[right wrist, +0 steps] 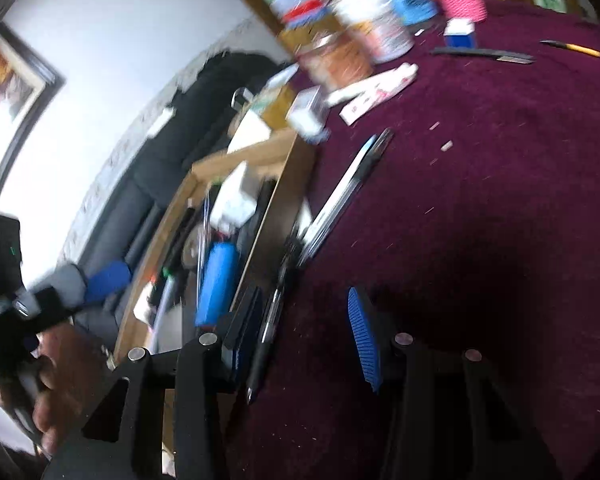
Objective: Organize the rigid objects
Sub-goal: 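Move both tools back over the cluttered table, then grasp a black-clipped clear pen with the right tool while the left tool grasps a clear pen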
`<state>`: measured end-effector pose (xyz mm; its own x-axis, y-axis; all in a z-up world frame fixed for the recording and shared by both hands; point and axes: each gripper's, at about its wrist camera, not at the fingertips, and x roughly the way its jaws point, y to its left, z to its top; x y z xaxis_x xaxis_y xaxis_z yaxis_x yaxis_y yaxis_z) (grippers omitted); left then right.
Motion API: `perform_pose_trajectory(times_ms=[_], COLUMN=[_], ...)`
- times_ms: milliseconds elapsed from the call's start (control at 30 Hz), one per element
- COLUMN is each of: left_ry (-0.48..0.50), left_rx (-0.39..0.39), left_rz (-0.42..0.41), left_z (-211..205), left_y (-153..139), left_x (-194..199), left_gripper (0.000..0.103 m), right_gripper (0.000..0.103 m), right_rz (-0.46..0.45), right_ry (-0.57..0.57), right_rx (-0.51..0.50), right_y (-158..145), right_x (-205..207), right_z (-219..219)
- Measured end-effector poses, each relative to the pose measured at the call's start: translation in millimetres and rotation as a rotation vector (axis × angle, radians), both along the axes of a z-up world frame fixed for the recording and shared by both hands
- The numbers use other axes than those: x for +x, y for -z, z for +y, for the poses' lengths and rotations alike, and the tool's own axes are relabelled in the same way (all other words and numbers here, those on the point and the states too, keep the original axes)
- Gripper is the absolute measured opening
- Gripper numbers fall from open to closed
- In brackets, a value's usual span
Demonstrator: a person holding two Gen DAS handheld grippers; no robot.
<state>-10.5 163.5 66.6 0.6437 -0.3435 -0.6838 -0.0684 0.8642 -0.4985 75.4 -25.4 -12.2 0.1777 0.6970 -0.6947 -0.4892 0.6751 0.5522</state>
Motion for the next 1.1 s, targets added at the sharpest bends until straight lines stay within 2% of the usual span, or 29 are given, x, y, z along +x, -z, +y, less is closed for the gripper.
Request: perform_pose_trajectory(times_ms=[100, 333, 533, 700, 733, 767, 900, 1033, 1067, 1100], left_ry=[-0.012, -0.008, -0.022, -0.028, -0.028, -0.024, -0.003, 0.005, 0.001, 0.0], left_rx=[0.001, -0.009, 0.002, 0.013, 0.016, 0.017, 0.019, 0.019, 0.027, 0.033], left_rz=[-0.002, -0.001, -0.012, -0.008, -0.007, -0.005, 0.002, -0.008, -0.009, -0.01], left_z=[2.6, 3.2, 5.6, 5.2, 4.2, 2.6, -7.6, -14.1, -14.7, -15.0], left_y=[0.5, 3.3, 0.6, 0.4, 0.5, 1.2, 2.1, -2.9, -3.9, -4.6], left_x=[-0.3, 2.0, 0.9, 3.2, 4.7, 6.8, 18.1, 22.5, 22.0, 21.3], left_gripper=[0.063, 0.063, 0.063, 0.063, 0.063, 0.063, 0.063, 0.063, 0.063, 0.063], right_gripper=[0.039, 0.035, 0.021, 0.012, 0.009, 0.0, 0.0, 0.0, 0.004, 0.011], right_rz=[-0.02, -0.118, -0.216, -0.193, -0.2, -0.194, -0.191, -0.123, -0.118, -0.107], right_ry=[-0.072, -0.118, -0.135, -0.129, -0.123, -0.118, -0.094, -0.076, -0.067, -0.083], right_rx=[-0.038, -0.16, -0.278, -0.253, -0.252, -0.245, -0.251, -0.159, -0.153, -0.147], right_y=[8.3, 6.5, 4.1, 1.5, -0.4, -2.8, -6.5, -6.1, -5.2, -4.0], right_x=[-10.9, -15.9, -19.9, -22.0, -23.5, -24.7, -23.6, -17.8, -19.3, -20.3], right_z=[15.8, 35.0, 60.8, 43.2, 39.8, 33.2, 9.1, 4.1, 7.8, 13.2])
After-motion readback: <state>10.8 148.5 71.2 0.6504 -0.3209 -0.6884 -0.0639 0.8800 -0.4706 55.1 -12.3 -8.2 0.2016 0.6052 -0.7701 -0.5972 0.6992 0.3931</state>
